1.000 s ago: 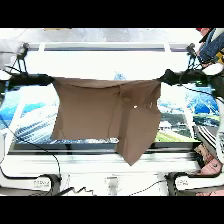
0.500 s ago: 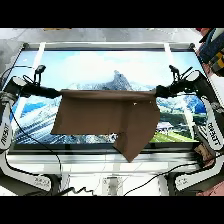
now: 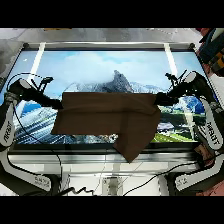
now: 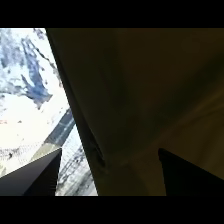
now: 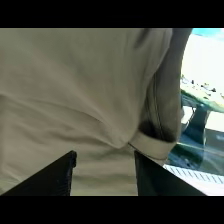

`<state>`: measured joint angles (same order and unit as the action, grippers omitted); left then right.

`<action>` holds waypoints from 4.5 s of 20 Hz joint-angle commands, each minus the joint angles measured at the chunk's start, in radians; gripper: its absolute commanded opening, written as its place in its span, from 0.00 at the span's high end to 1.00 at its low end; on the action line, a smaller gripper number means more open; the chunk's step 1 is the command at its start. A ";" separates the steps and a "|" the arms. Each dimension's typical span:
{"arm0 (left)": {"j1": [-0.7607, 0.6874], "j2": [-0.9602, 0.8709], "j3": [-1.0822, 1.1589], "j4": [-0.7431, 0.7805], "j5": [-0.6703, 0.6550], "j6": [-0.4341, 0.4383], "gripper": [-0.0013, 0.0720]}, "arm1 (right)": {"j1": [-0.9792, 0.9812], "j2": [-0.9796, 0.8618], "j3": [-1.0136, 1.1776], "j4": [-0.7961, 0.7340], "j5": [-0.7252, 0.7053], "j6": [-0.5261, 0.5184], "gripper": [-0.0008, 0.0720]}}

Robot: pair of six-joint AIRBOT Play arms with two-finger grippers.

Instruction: Fold the clothes and pants, and hang the long-sleeved shirts on hangers.

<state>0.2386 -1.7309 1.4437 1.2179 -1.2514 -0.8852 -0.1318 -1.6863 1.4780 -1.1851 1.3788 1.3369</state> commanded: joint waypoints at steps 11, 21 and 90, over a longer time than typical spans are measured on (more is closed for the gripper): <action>0.106 0.301 0.006 0.140 -0.287 -0.307 0.03 | -0.039 0.515 -0.515 -0.100 0.101 -0.051 0.48; 0.134 0.307 -0.088 0.143 -0.332 -0.342 0.03 | -0.038 0.825 -1.322 0.459 -0.343 -0.145 0.48; -0.100 0.340 -0.560 -0.785 1.022 0.096 0.96 | 0.051 0.202 -0.382 0.507 -0.910 0.069 0.97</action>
<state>0.2100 -1.3331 0.8822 0.4389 -0.4408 -0.7784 -0.0811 -1.3323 0.9829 -0.6945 0.5079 1.3975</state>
